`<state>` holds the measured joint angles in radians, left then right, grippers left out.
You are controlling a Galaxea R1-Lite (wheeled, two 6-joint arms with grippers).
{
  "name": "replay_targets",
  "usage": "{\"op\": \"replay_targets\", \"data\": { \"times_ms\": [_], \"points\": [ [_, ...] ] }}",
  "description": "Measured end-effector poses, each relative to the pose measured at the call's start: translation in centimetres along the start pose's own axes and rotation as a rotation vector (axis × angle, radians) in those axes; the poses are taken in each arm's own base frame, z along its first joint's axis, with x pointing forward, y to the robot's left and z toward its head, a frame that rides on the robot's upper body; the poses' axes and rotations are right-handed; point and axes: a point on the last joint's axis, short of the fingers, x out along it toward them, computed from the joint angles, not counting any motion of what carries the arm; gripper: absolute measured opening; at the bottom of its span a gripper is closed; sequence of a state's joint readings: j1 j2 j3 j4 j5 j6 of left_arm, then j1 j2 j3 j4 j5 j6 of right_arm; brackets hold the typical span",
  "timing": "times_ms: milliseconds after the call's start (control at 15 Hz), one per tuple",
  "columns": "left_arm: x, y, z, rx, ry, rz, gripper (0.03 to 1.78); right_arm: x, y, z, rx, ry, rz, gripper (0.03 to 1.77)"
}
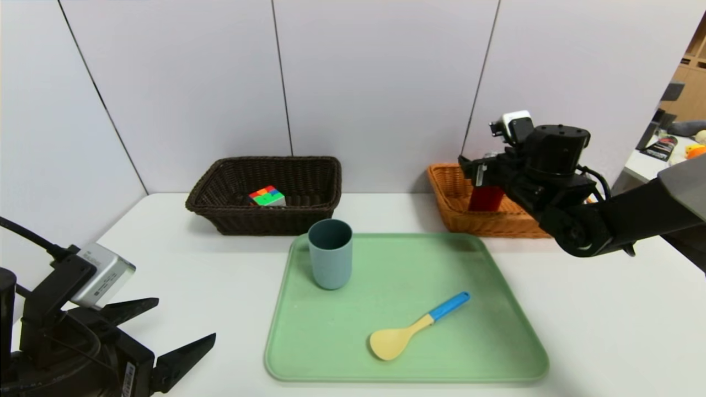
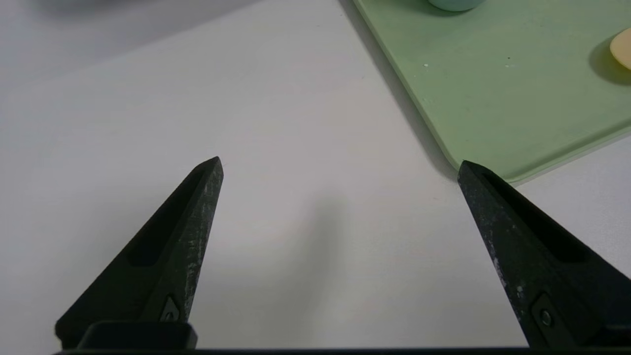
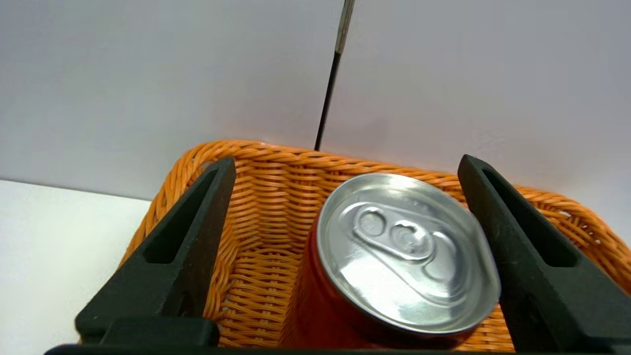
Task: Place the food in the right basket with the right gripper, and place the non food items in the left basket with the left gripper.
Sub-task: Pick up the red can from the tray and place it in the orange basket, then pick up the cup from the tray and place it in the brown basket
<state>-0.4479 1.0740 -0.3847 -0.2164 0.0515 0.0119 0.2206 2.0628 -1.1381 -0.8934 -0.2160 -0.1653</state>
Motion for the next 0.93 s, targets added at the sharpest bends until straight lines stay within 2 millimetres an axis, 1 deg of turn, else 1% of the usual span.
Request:
{"op": "replay_targets", "data": {
  "times_ms": [200,533,933],
  "points": [
    [0.0,0.0,0.0,0.0,-0.001,0.0,1.69,-1.4,-0.3,1.0,-0.021,-0.013,0.009,1.61],
    [-0.1,0.0,0.0,0.003,-0.004,0.0,1.69,-3.9,-1.1,3.6,-0.047,-0.065,0.012,1.66],
    [-0.2,0.0,0.1,0.003,-0.014,0.0,1.69,-8.5,-0.8,6.0,-0.072,-0.115,0.052,1.69]
  ]
}}
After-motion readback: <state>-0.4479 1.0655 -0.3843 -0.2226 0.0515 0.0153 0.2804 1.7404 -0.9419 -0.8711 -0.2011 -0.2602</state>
